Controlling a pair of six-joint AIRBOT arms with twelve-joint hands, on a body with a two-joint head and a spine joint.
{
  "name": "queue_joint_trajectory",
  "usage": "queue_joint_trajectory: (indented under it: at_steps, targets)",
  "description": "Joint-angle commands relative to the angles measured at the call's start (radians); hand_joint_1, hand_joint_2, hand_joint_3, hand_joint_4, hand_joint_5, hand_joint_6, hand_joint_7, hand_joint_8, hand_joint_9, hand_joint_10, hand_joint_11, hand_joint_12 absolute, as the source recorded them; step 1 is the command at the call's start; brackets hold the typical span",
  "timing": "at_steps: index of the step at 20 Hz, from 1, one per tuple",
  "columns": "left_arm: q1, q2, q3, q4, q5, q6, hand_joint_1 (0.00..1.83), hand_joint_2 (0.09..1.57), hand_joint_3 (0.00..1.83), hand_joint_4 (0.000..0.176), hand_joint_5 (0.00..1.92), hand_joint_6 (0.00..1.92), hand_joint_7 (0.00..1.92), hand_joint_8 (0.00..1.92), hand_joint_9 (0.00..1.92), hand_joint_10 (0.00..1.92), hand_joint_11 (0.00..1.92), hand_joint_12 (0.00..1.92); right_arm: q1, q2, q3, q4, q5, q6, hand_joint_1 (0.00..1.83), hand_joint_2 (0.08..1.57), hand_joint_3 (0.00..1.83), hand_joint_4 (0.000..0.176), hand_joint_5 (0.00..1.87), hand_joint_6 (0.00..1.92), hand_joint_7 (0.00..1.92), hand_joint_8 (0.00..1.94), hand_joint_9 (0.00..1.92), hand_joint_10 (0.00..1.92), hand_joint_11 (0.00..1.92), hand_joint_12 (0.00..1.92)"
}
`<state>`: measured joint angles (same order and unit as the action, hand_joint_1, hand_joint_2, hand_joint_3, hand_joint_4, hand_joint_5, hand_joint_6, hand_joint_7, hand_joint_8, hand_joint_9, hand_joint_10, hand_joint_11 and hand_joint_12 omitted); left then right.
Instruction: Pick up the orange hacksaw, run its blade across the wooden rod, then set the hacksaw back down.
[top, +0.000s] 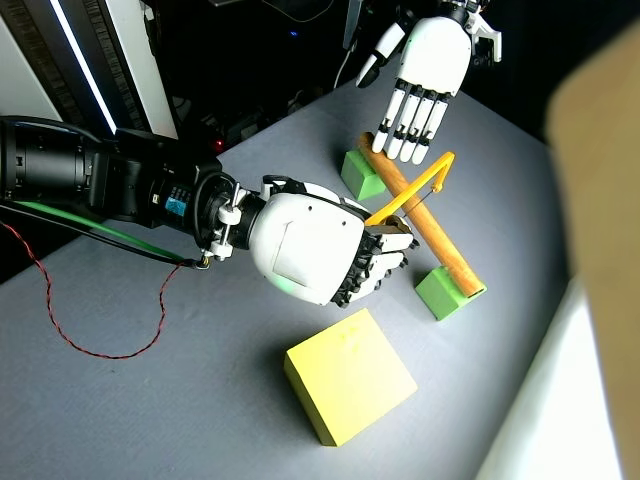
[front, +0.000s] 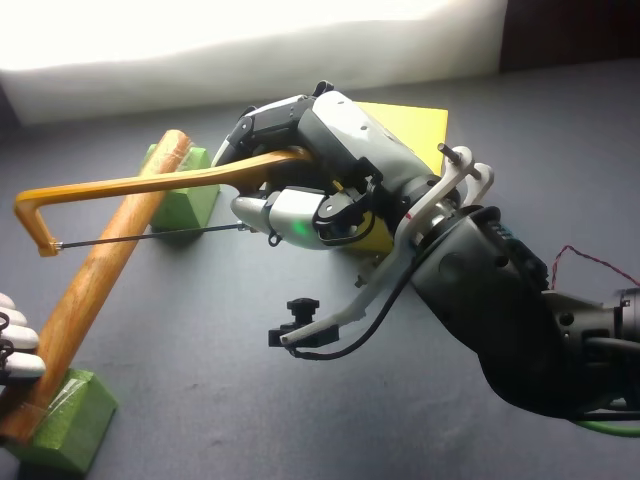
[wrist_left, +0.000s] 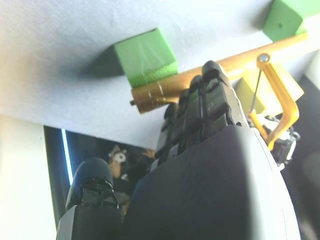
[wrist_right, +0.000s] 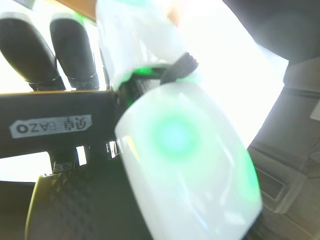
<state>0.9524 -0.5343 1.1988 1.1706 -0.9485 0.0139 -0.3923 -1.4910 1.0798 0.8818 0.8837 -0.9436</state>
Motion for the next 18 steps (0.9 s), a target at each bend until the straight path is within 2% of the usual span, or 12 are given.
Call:
queue_joint_trajectory:
  at_steps: [1, 3, 4, 5, 6, 8, 9, 14, 17, 18]
  targets:
    - [-0.003, -0.001, 0.006, -0.045, -0.031, 0.002, 0.00, 1.25, 0.00, 0.000, 0.00, 0.00, 0.00, 0.00, 0.00, 0.00, 0.00, 0.07, 0.003, 0.002, -0.007, -0.066, 0.080, 0.008, 1.38, 1.12, 0.00, 0.000, 0.87, 0.95, 0.92, 1.06, 1.00, 1.24, 0.98, 1.27]
    - [-0.003, -0.001, 0.006, -0.045, -0.031, 0.002, 0.02, 1.24, 0.00, 0.000, 0.00, 0.00, 0.00, 0.00, 0.00, 0.00, 0.00, 0.10, 0.000, -0.002, -0.007, -0.062, 0.070, 0.002, 1.38, 1.12, 0.00, 0.000, 0.87, 0.93, 0.93, 1.05, 1.01, 1.22, 1.01, 1.25]
    - [-0.003, -0.001, 0.006, -0.045, -0.031, 0.002, 0.05, 1.22, 0.00, 0.000, 0.04, 0.00, 0.02, 0.00, 0.03, 0.00, 0.00, 0.22, -0.001, -0.005, -0.007, -0.060, 0.069, 0.001, 1.38, 1.11, 0.00, 0.000, 0.88, 0.91, 0.94, 1.03, 1.02, 1.20, 1.02, 1.24]
    - [-0.003, -0.001, 0.007, -0.045, -0.031, 0.002, 0.04, 1.23, 0.00, 0.000, 0.04, 0.00, 0.01, 0.00, 0.03, 0.00, 0.00, 0.21, -0.002, -0.009, -0.007, -0.053, 0.069, -0.007, 1.39, 1.11, 0.00, 0.000, 0.89, 0.91, 0.95, 1.00, 1.03, 1.19, 1.02, 1.22]
    - [-0.003, -0.001, 0.007, -0.045, -0.031, 0.002, 0.01, 1.24, 0.01, 0.000, 0.01, 0.00, 0.00, 0.00, 0.01, 0.00, 0.00, 0.12, -0.005, -0.012, -0.007, -0.046, 0.070, -0.014, 1.39, 1.11, 0.00, 0.000, 0.89, 0.91, 0.96, 1.00, 1.03, 1.19, 1.03, 1.21]
    - [-0.003, -0.001, 0.007, -0.045, -0.031, 0.002, 0.03, 1.24, 0.00, 0.000, 0.03, 0.00, 0.01, 0.00, 0.03, 0.00, 0.00, 0.18, -0.015, -0.017, -0.007, -0.036, 0.080, -0.019, 1.38, 1.11, 0.00, 0.000, 0.90, 0.88, 0.95, 1.01, 1.02, 1.20, 1.03, 1.23]
    - [-0.003, -0.001, 0.007, -0.045, -0.031, 0.002, 0.02, 1.24, 0.00, 0.000, 0.01, 0.00, 0.00, 0.00, 0.01, 0.00, 0.00, 0.12, -0.021, -0.017, -0.007, -0.036, 0.088, -0.018, 1.38, 1.11, 0.00, 0.000, 0.89, 0.88, 0.95, 1.02, 1.02, 1.21, 1.03, 1.24]
    - [-0.003, -0.001, 0.007, -0.045, -0.031, 0.002, 0.00, 1.24, 0.00, 0.000, 0.02, 0.01, 0.01, 0.00, 0.02, 0.01, 0.00, 0.10, -0.026, -0.022, -0.007, -0.028, 0.099, -0.017, 1.38, 1.12, 0.00, 0.000, 0.88, 0.92, 0.94, 1.03, 1.00, 1.24, 1.01, 1.26]
    - [-0.003, -0.002, 0.007, -0.045, -0.029, 0.001, 0.04, 1.24, 0.00, 0.000, 0.04, 0.00, 0.02, 0.00, 0.05, 0.00, 0.00, 0.22, -0.025, -0.035, -0.003, -0.019, 0.104, -0.021, 1.38, 1.11, 0.00, 0.000, 0.89, 0.90, 0.95, 1.01, 1.01, 1.21, 1.01, 1.24]
    - [-0.003, -0.002, 0.007, -0.045, -0.017, 0.001, 0.02, 1.25, 0.00, 0.000, 0.01, 0.00, 0.00, 0.00, 0.03, 0.00, 0.00, 0.14, -0.024, -0.042, 0.000, -0.015, 0.104, -0.021, 1.38, 1.11, 0.00, 0.000, 0.91, 0.88, 0.96, 1.00, 1.02, 1.21, 1.02, 1.25]
